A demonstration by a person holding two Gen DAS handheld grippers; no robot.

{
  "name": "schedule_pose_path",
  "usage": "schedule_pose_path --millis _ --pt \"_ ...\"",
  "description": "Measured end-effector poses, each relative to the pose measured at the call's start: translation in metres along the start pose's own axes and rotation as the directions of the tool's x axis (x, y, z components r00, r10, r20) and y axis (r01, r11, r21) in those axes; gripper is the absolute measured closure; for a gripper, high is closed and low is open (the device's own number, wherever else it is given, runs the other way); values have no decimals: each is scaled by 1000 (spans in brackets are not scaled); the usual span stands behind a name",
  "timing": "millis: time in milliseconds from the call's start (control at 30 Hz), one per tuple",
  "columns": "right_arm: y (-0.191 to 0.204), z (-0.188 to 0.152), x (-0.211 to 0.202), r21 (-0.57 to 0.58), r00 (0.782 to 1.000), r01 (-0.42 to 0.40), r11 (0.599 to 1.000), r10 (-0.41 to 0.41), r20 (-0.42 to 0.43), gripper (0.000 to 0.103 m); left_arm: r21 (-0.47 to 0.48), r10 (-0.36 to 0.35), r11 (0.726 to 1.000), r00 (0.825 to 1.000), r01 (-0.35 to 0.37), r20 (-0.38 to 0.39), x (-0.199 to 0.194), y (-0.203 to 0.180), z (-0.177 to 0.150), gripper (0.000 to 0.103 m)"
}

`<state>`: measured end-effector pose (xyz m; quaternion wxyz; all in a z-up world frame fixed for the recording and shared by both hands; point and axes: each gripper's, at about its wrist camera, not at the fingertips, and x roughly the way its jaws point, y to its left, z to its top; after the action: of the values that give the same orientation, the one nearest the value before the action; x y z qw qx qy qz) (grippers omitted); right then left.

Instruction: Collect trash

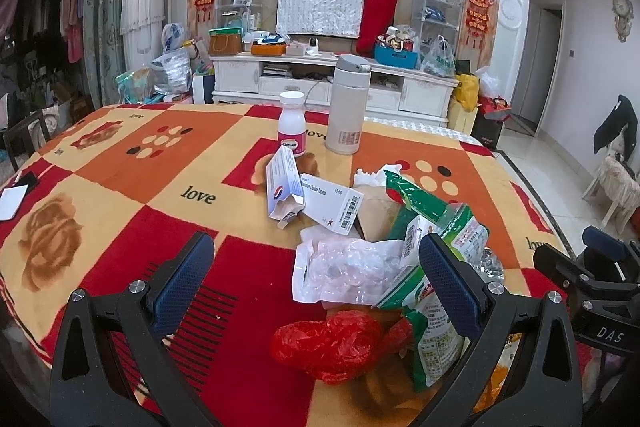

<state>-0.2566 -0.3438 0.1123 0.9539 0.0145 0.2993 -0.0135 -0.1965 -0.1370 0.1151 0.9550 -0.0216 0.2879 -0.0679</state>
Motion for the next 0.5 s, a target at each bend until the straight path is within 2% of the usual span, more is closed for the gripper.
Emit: schedule_pose_path --millis 500 --pt "2 1 9 -6 1000 -7 1000 6 -22 0 -1 -4 1000 1000 4 -17 5 1 1 1"
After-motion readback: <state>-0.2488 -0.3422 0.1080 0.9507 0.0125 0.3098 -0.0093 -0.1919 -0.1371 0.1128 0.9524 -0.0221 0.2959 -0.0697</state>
